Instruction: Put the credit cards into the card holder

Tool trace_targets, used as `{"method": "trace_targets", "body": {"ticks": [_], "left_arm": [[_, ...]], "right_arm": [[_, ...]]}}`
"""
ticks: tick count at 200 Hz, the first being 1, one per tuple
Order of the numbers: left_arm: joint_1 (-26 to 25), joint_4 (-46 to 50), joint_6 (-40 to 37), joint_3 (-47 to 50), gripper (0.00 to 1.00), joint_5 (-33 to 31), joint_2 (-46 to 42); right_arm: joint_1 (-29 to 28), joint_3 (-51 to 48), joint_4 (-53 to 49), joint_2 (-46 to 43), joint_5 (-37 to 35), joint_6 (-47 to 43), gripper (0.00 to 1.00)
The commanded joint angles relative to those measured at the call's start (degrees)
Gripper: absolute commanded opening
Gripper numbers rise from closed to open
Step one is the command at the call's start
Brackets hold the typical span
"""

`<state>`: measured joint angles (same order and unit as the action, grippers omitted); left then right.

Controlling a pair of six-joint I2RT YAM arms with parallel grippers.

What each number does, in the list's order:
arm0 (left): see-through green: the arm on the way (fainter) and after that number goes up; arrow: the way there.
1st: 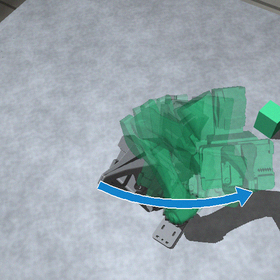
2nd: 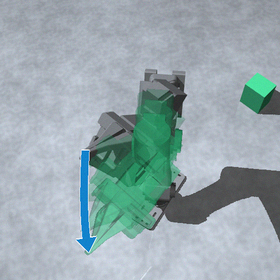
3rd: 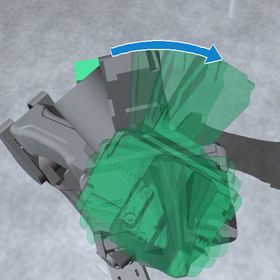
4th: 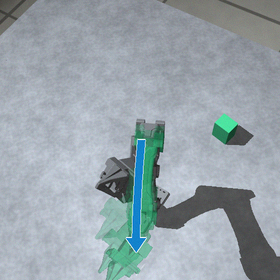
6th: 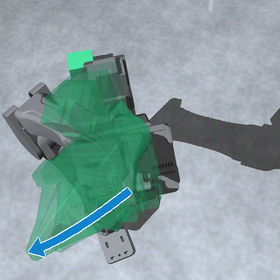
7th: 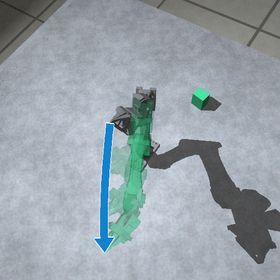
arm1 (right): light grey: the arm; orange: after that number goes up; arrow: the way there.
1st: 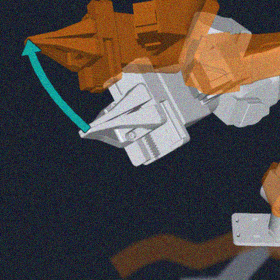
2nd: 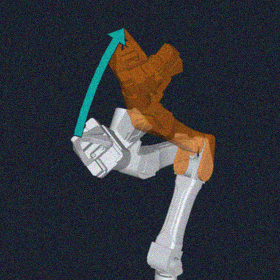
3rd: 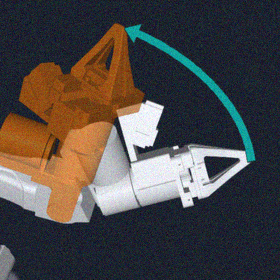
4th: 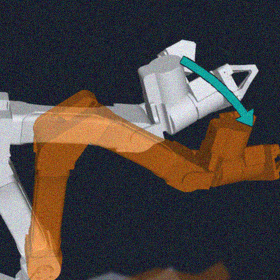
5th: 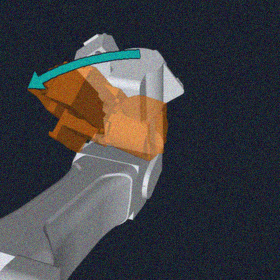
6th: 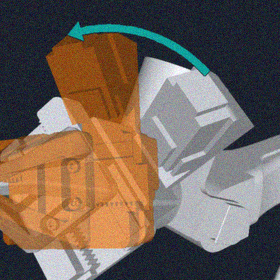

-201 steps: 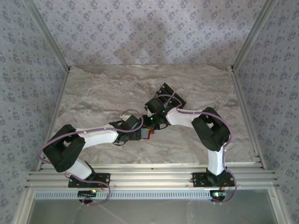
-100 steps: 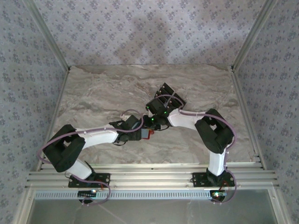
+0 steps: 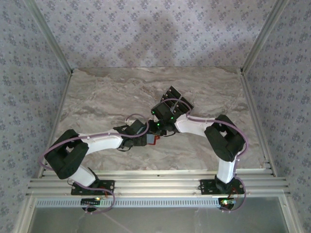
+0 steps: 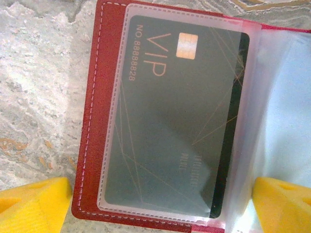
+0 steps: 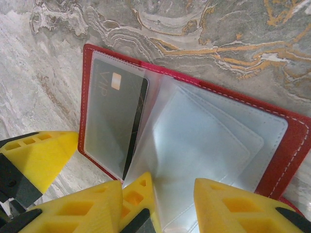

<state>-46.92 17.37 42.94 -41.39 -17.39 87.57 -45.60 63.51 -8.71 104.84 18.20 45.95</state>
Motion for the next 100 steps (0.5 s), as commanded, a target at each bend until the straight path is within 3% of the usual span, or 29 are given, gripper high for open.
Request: {"method": "trace_targets", "body": {"ticks": [1, 100], "left_arm": [[1.1, 0.2, 0.5, 0.8, 0.96, -1.9, 0.0], [1.2, 0.0, 0.4, 0.8, 0.96, -1.9, -0.7]], "right_arm": [[-3.0, -1.8, -2.7, 2.5, 2.9, 0.3, 0.45], [0.2, -4.4, 2.7, 3.5, 5.0, 4.5, 0.46]]}}
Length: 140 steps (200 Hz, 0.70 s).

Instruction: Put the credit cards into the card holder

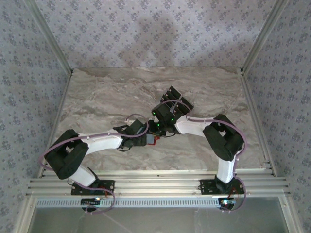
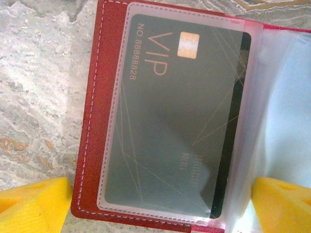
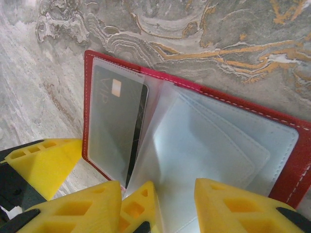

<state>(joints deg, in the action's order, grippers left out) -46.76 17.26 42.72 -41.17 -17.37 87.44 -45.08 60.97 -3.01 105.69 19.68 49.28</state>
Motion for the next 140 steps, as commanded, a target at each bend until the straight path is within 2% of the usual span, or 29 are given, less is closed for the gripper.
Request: {"method": "trace_targets", "body": {"ticks": [1, 140], "left_arm": [[1.1, 0.1, 0.6, 0.6, 0.95, -1.9, -0.5], [2.4, 0.8, 0.1, -0.2, 0.96, -2.6, -1.6]], "right_arm": [[-0.3, -1.8, -3.1, 2.7, 3.5, 1.2, 0.46], [3.1, -4.0, -2.2, -0.2, 3.2, 2.4, 0.46]]}}
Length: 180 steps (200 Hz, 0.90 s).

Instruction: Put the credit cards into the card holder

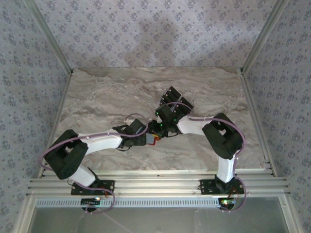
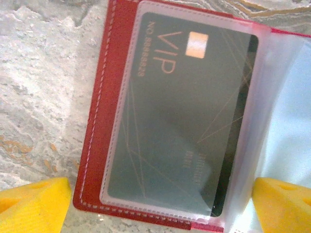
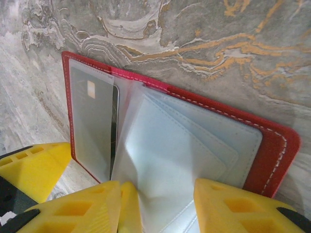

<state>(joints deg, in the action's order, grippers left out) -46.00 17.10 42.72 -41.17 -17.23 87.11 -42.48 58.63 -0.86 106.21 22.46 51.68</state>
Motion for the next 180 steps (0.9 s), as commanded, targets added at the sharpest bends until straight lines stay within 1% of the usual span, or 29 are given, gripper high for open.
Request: {"method": "trace_targets", "body": {"ticks": [1, 62, 111, 180], "left_arm": [[1.7, 0.9, 0.1, -0.2, 0.96, -2.8, -1.4], [2.7, 0.7, -0.5, -0.5, 0.96, -2.4, -1.2], [3.0, 0.2, -0.6, 0.1, 0.96, -2.1, -1.2], [3.2, -0.5, -0.5, 0.8, 0.96, -1.7, -1.2]], "right_arm": [[0.5, -1.6, -4.3, -0.7, 0.5, -0.1, 0.46], [0.6, -1.1, -3.8, -0.6, 1.4, 0.3, 0.46], [0.2, -2.7, -1.9, -3.9, 1.3, 2.6, 0.47], [-2.2, -5.5, 4.0, -6.1, -0.2, 11.0, 0.47]]}}
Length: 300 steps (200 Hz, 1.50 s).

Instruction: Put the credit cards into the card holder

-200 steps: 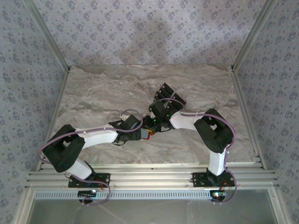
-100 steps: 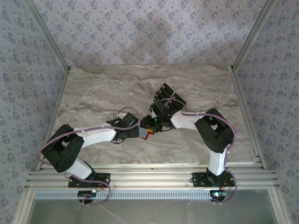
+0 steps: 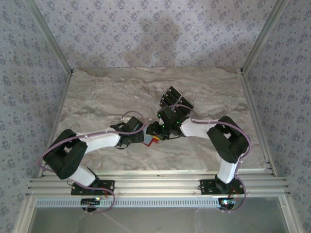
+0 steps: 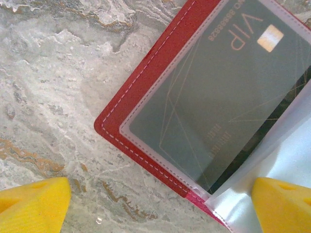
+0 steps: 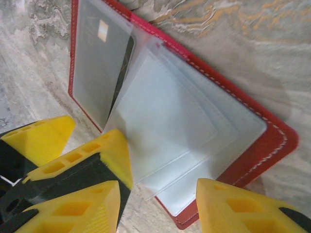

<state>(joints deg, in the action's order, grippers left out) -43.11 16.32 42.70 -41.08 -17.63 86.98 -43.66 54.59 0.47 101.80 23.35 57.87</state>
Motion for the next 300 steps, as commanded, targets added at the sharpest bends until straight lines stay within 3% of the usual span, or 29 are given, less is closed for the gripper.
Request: {"method": "trace_targets", "body": {"ticks": [1, 206, 256, 300], "left_arm": [[0.4, 0.3, -0.4, 0.7, 0.96, -1.3, -1.1], [0.3, 0.2, -0.3, 0.7, 0.96, -0.8, -1.4], [0.4, 1.7, -0.5, 1.0, 0.97, -1.7, -7.3], [6.0, 4.1, -2.6, 1.4, 0.99, -1.8, -12.7]], "right_arm": [[-1.1, -1.5, 2.8, -1.7, -1.1, 4.9, 0.47], [-1.7, -2.5, 12.1, 7.0, 0.1, 12.2, 0.47], [-0.2, -3.8, 11.3, 7.3, -0.6, 11.7, 0.46], [2.9, -1.8, 5.2, 7.9, 1.0, 5.8, 0.47]]}}
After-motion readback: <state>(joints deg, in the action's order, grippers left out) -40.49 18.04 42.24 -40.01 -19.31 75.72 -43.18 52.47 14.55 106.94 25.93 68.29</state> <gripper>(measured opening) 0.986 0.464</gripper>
